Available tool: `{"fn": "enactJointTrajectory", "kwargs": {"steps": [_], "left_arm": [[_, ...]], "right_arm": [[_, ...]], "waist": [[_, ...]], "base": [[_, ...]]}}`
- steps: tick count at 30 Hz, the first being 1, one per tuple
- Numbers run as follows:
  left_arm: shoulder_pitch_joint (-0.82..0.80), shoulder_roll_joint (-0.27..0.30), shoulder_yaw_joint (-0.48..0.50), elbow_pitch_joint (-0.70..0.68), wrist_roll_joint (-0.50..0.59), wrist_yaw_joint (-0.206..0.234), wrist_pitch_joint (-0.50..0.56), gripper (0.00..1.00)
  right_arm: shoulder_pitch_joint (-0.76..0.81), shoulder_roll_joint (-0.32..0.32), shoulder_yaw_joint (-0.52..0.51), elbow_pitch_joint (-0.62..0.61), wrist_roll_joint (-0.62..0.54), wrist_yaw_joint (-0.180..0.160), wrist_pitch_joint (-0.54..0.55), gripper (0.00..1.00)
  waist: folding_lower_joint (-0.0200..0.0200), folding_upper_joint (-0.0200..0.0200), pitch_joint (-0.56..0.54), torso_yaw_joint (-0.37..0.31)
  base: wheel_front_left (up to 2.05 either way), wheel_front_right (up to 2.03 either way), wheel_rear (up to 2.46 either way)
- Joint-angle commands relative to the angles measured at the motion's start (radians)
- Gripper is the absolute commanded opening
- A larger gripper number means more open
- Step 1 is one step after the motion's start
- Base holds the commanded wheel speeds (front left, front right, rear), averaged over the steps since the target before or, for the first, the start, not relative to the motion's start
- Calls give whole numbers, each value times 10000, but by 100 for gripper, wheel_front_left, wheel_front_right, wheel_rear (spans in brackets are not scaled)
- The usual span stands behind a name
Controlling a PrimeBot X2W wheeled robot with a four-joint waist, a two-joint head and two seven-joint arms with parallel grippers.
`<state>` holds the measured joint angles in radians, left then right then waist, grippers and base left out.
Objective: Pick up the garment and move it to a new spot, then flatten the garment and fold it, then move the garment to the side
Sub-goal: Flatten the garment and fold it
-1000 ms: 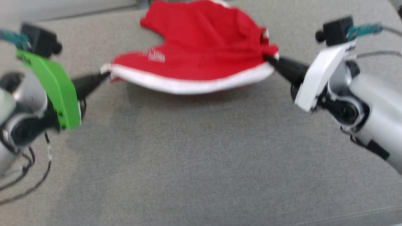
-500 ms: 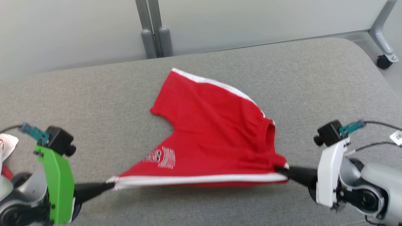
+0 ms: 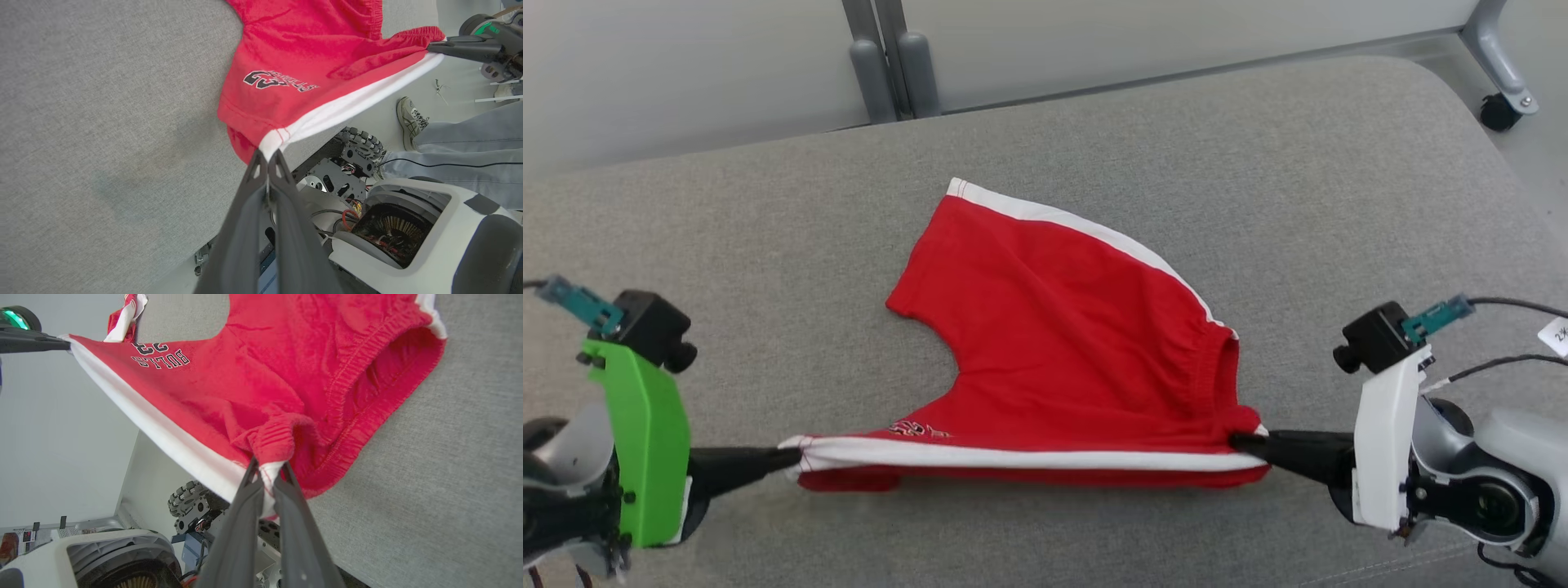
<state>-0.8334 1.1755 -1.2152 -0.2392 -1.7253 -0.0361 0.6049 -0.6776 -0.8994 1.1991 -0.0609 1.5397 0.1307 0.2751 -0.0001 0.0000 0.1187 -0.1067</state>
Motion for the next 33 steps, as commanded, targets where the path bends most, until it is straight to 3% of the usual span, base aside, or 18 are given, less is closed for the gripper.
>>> {"fn": "enactJointTrajectory", "kwargs": {"steps": [1,6,20,33], "left_arm": [[-422,-184,150,212,-76,57,300,0],[-1647,-782,546,987,-102,215,1307,0],[-5268,-2491,1176,3458,1202,281,3288,0],[-6697,-3768,1279,5474,2044,-284,3279,0]], "right_arm": [[-222,106,-142,0,136,0,60,0],[-944,357,-655,237,343,0,123,0],[-2274,1422,-1736,844,365,2,-833,0],[-2549,1894,-1914,1174,588,2,-965,0]], "waist": [[1,0,453,-202],[1,0,1364,-486],[1,0,3976,-1623],[1,0,4706,-2288]], "base": [[0,0,0],[0,0,0],[0,0,0],[0,0,0]]}}
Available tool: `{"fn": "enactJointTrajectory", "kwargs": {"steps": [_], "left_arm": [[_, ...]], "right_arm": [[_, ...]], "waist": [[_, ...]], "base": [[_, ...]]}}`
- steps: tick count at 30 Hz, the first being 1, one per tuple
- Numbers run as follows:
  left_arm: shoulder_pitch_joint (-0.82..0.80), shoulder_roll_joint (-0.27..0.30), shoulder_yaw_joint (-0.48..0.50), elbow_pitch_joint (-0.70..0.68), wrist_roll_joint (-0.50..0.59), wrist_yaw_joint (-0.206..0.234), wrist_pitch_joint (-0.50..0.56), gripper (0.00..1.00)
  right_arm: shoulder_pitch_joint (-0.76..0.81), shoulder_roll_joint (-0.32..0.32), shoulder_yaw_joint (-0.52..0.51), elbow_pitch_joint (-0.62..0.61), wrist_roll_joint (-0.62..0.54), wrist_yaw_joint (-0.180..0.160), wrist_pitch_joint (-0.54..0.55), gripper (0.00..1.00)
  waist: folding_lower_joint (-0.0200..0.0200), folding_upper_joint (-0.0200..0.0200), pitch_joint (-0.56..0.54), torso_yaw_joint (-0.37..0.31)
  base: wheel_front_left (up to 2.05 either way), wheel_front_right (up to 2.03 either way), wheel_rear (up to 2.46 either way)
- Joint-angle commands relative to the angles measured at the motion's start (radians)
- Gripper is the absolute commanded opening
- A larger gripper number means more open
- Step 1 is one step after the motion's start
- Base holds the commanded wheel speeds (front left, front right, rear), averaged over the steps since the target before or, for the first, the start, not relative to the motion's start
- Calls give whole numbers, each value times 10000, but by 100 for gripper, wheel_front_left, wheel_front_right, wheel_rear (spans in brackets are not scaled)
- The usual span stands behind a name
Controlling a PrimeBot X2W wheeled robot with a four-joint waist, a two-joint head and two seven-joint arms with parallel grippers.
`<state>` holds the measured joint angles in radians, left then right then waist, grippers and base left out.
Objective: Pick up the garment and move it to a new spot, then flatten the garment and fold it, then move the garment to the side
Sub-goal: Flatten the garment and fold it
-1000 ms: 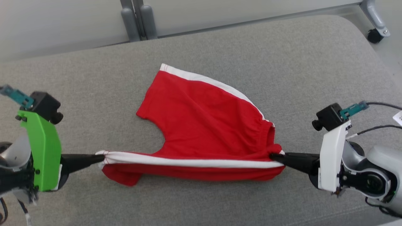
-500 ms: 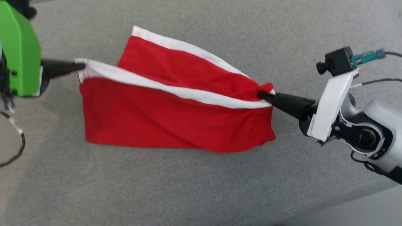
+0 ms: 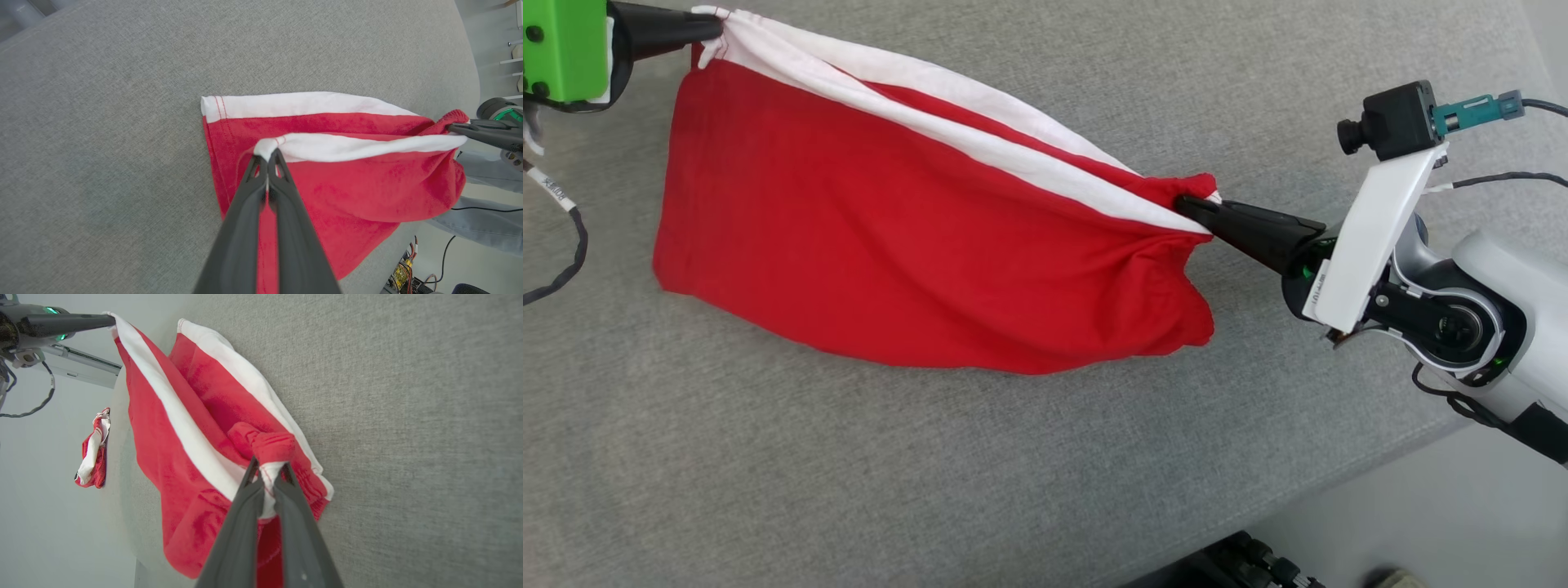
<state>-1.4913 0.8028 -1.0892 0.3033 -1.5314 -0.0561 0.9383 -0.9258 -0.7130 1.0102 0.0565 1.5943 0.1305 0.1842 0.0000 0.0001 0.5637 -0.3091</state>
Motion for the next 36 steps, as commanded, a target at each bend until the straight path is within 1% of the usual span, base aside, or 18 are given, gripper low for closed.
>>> {"fn": "enactJointTrajectory", "kwargs": {"steps": [1,3,4,5,6,7,8,14,16,22,26,28,31,33,36], "left_arm": [[-135,-104,17,181,120,-100,-83,0],[-106,-209,-13,462,152,-168,-121,0],[-119,-244,-26,585,262,-201,-206,0],[-119,-285,-38,722,323,-235,-315,9],[-52,-350,-126,857,398,-293,-374,31],[38,-406,-177,947,434,-343,-384,89],[119,-468,-192,1054,459,-399,-458,100],[424,-596,-297,1520,591,-602,-778,100],[589,-605,-359,1590,585,-636,-835,100],[1168,-320,-757,1741,827,-695,-827,100],[1646,-181,-988,1877,966,-705,-1047,100],[1879,-147,-1016,1936,849,-703,-1092,100],[2051,-13,-1106,2032,1017,-698,-1177,100],[2181,-38,-1158,2093,1032,-646,-1179,100],[2131,13,-1240,2239,1338,-579,-1292,100]], "right_arm": [[-76,47,-46,0,40,4,-92,0],[-108,103,-88,-10,13,4,-182,29],[-123,128,-86,-15,3,4,-188,45],[-141,146,-80,-6,-14,4,-195,60],[-169,184,-67,19,-44,4,-209,100],[-186,214,-50,44,-66,4,-214,100],[-204,246,-18,71,-119,4,-191,100],[-73,317,6,327,-224,4,-367,100],[47,199,-33,416,-195,4,-416,100],[385,-172,-312,451,-184,4,-946,100],[615,-453,-626,343,-458,2,-1751,100],[699,-523,-829,343,-740,4,-2374,100],[932,-514,-1152,416,-1262,2,-3462,100],[1088,-444,-1380,535,-1630,2,-3989,100],[1385,-157,-1857,619,-2196,4,-4371,100]], "waist": [[0,-1,274,-282],[0,-1,312,-316],[0,-1,333,-333],[0,-1,347,-344],[0,-1,348,-357],[0,-1,335,-363],[0,-1,308,-359],[0,-1,-186,-270],[0,-1,-432,-237],[0,-1,-974,-299],[0,-1,-1022,-389],[0,-1,-1001,-461],[0,-1,-927,-591],[0,-1,-854,-645],[0,-1,-760,-724]], "base": [[0,0,0],[0,0,0],[0,0,0],[0,0,0],[0,0,0],[0,0,0],[0,0,0],[0,0,0],[0,0,0],[0,0,0],[0,0,0],[0,0,0],[0,0,0],[0,0,0],[0,0,0]]}}
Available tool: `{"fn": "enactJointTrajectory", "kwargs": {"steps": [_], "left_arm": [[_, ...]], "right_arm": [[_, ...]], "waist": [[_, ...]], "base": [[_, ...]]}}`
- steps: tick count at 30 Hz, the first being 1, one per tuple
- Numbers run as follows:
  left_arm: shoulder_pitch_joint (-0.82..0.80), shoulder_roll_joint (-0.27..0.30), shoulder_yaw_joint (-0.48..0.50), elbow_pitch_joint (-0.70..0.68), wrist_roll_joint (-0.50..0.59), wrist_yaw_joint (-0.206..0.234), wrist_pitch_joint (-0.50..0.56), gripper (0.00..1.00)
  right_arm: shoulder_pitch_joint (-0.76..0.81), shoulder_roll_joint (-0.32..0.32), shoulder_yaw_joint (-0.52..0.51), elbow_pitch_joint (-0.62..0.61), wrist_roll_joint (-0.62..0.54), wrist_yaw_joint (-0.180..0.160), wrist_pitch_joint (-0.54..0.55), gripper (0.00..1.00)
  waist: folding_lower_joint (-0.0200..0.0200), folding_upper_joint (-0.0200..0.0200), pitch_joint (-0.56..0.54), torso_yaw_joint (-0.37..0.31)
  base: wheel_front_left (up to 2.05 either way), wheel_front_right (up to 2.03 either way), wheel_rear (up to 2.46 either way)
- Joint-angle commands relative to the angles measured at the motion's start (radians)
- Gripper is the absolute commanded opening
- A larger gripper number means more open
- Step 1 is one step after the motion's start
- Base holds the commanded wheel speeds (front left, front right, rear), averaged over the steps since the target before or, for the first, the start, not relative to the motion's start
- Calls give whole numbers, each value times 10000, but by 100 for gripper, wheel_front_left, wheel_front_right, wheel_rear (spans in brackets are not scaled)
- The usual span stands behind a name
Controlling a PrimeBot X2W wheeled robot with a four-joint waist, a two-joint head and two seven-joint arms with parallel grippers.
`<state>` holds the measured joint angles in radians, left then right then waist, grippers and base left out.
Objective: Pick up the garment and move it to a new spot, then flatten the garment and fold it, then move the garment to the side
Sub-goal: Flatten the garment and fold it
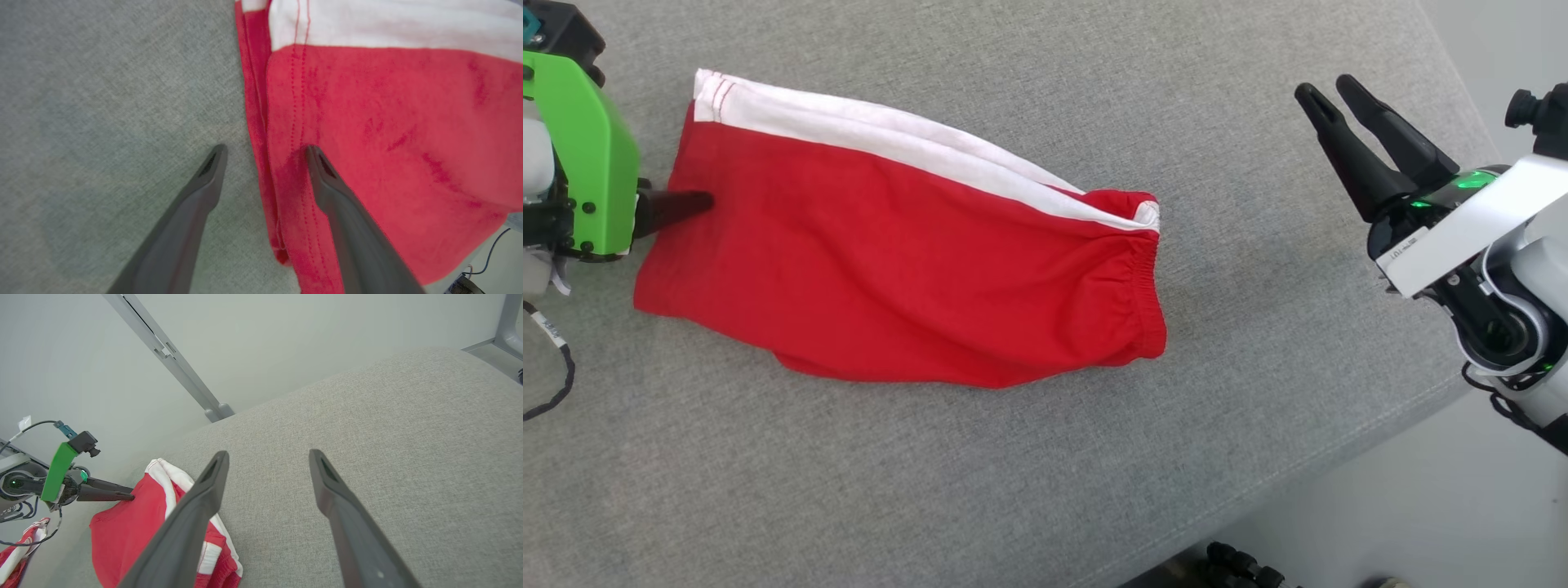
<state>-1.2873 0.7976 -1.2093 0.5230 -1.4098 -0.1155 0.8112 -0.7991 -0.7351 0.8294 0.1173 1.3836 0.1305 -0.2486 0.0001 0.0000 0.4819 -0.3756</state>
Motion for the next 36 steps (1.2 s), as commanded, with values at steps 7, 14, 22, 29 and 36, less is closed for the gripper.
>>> {"fn": "enactJointTrajectory", "kwargs": {"steps": [7,14,22,29,36], "left_arm": [[498,-198,56,22,-737,-4,618,100],[554,-213,101,-52,-774,-16,543,0],[1132,-416,102,94,-890,-51,31,0],[2130,-399,-9,-87,-1290,105,-122,0],[3455,17,-39,-720,-1856,404,-444,0]], "right_arm": [[1334,1067,-1501,-32,-1365,2,-169,100],[2136,1668,-2004,-6,-1902,2,-173,100],[2521,1980,-1968,270,-2074,2,166,100],[2942,2147,-1828,630,-1967,4,540,100],[3662,2294,-1875,833,-1712,4,627,100]], "waist": [[-1,0,15,-209],[-1,0,-350,-114],[-1,0,-1373,503],[-1,0,-2711,1273],[-1,0,-3664,1874]], "base": [[0,0,0],[0,0,0],[0,0,0],[0,0,0],[0,0,0]]}}
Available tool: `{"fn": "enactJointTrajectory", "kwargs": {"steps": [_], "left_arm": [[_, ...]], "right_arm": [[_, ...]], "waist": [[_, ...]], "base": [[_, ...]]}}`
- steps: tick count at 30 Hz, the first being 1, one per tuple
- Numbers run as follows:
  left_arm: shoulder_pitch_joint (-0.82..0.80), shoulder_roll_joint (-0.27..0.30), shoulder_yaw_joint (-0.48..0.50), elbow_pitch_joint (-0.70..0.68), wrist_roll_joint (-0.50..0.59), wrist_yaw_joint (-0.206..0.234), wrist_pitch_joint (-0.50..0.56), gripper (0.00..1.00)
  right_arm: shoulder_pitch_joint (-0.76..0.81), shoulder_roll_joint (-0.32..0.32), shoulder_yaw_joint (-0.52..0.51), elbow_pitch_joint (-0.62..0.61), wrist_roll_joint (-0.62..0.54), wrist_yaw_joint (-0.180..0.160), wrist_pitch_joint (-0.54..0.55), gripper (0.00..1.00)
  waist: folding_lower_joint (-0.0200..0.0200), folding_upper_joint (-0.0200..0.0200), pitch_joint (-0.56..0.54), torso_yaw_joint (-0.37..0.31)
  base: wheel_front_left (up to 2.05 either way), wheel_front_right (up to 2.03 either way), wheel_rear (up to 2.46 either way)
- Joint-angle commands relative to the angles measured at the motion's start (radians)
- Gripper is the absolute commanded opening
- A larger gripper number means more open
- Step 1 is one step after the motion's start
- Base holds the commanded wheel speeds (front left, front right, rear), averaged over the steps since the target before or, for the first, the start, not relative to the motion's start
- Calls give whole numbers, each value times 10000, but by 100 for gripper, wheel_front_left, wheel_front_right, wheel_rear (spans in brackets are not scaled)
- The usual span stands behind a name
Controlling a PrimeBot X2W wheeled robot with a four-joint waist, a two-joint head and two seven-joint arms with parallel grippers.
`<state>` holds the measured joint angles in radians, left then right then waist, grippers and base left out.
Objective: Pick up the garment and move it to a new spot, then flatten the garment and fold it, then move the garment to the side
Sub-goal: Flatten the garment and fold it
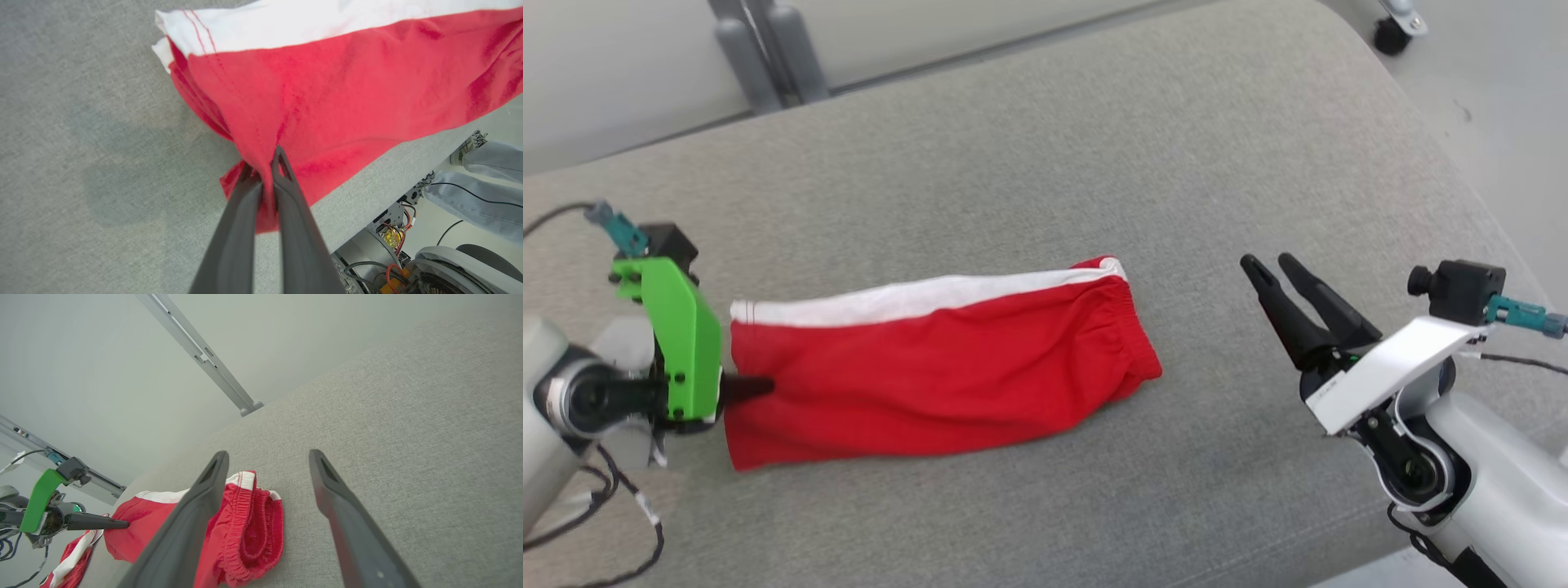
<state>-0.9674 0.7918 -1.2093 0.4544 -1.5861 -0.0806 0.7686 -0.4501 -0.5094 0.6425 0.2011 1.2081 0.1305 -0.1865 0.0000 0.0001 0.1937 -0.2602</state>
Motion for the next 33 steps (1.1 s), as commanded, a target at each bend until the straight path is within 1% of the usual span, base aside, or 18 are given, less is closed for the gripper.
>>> {"fn": "enactJointTrajectory", "kwargs": {"steps": [1,4,8,9,10,11,16,19,22,24,25,26,28,30,32,33], "left_arm": [[411,144,-63,-117,-143,109,-19,0],[874,366,-72,-413,-326,298,-118,0],[1340,583,-28,-754,-629,420,-228,0],[1400,604,-26,-805,-645,447,-270,12],[1467,608,-23,-844,-654,470,-327,93],[1528,610,-22,-872,-661,491,-390,100],[1695,671,122,-977,-666,515,-819,100],[1680,819,250,-1081,-340,441,-1378,100],[1594,964,516,-1257,279,363,-2661,100],[1755,994,690,-1509,560,300,-3511,100],[1839,1055,834,-1618,773,374,-4123,100],[1871,1111,964,-1701,964,516,-4674,100],[2034,1197,1185,-1893,1469,916,-5894,100],[2207,1259,1341,-2205,1970,1344,-7002,100],[2347,1473,1370,-2496,2671,1930,-7927,100],[2502,1502,1456,-2695,2778,2232,-8439,100]], "right_arm": [[247,-1,4,43,18,2,46,100],[477,-7,-22,142,-5,4,67,100],[681,-10,-136,162,5,4,97,100],[693,-7,-153,160,-7,4,112,100],[717,-3,-163,157,-24,4,140,100],[734,11,-179,165,-42,4,148,100],[760,33,-340,174,-177,4,173,100],[799,68,-415,220,-378,4,94,100],[818,101,-565,266,-802,4,-93,100],[821,22,-722,410,-1506,2,-302,100],[851,146,-899,441,-1779,2,-431,100],[884,284,-1091,428,-2036,4,-522,100],[1006,420,-1592,485,-2883,2,-658,100],[1169,705,-2248,424,-3628,2,-729,100],[1354,1033,-2906,336,-4354,2,-771,100],[1472,1243,-3347,268,-4766,2,-781,100]], "waist": [[0,-1,-851,783],[0,-1,-1043,984],[0,-1,-1169,1160],[0,-1,-1174,1192],[0,-1,-1186,1231],[0,-1,-1203,1259],[0,-1,-1240,1414],[0,-1,-1287,1499],[0,-1,-1343,1602],[0,-1,-1399,1685],[0,-1,-1424,1724],[0,-1,-1444,1756],[0,-1,-1500,1829],[0,-1,-1547,1910],[0,-1,-1584,1982],[0,-1,-1604,2032]], "base": [[0,0,0],[0,0,0],[0,0,0],[0,0,0],[0,0,0],[0,0,0],[0,0,0],[0,0,0],[0,0,0],[0,0,0],[0,0,0],[0,0,0],[0,0,0],[0,0,0],[0,0,0],[0,0,0]]}}
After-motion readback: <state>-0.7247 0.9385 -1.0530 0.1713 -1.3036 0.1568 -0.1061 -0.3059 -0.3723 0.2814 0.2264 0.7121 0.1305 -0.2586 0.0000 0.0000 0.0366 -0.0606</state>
